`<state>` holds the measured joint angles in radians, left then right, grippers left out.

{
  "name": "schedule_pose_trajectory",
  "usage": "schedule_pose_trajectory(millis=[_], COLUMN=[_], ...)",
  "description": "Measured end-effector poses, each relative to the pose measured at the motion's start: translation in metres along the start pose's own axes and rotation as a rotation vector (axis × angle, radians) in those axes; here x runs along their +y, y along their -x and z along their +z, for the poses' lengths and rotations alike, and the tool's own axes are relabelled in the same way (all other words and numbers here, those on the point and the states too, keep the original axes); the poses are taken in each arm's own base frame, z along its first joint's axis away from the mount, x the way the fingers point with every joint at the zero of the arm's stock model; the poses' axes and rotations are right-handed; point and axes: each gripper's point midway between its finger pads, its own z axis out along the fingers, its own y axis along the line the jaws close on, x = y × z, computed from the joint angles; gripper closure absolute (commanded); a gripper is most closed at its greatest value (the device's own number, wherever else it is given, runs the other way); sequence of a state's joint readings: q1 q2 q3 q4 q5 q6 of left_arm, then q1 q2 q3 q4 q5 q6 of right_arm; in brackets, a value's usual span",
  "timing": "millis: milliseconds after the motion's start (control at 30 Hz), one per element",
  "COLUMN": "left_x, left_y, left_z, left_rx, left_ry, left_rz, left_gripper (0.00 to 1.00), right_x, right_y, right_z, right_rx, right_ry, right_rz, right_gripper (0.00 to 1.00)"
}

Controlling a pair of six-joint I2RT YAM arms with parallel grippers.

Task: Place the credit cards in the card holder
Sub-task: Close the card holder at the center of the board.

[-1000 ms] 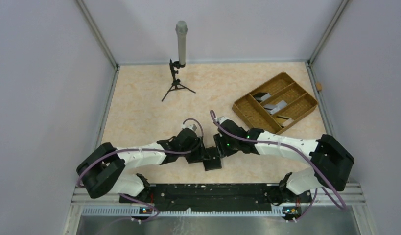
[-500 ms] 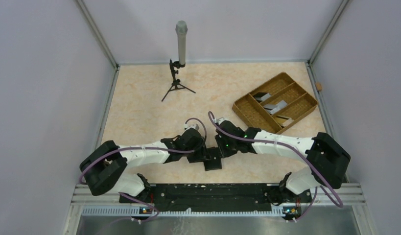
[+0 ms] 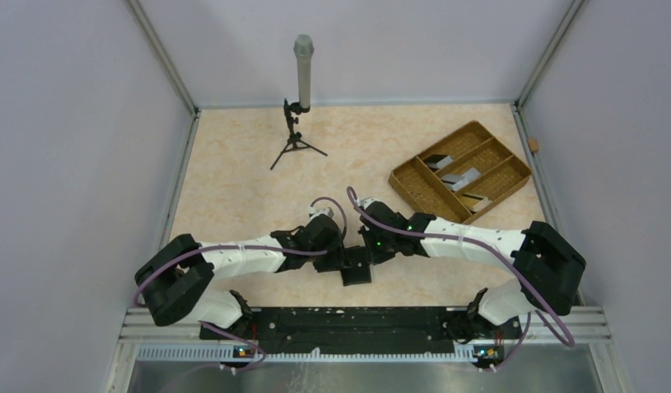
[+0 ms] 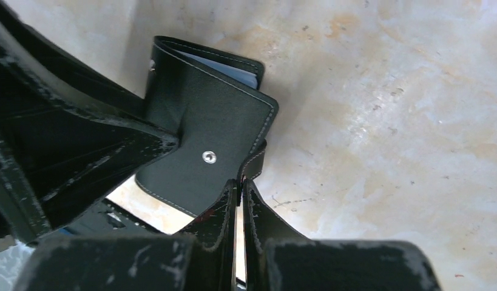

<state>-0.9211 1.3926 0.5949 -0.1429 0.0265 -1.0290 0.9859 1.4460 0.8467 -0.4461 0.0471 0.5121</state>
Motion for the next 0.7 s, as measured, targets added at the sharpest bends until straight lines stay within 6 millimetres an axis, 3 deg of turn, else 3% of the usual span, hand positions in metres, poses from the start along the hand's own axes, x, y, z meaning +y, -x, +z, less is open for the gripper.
schedule_pose_trajectory(millis=[300, 700], left_x=[-0.001, 0.0], left_y=[0.0, -0.001], left_z=[0.001, 0.001], left_rx=[-0.004, -0.006], left_ry=[0.009, 0.014], left_rz=[0.011, 0.015], left_gripper=[0.58, 0.63], right_x=[0.021, 0.026], right_y=[0.003, -0.003], right_z=[0.003, 0.019], right_rx=[0.004, 0.038], right_ry=[0.114, 0.132], right_rz=[-0.014, -0.015], right_gripper=[1.0, 1.0])
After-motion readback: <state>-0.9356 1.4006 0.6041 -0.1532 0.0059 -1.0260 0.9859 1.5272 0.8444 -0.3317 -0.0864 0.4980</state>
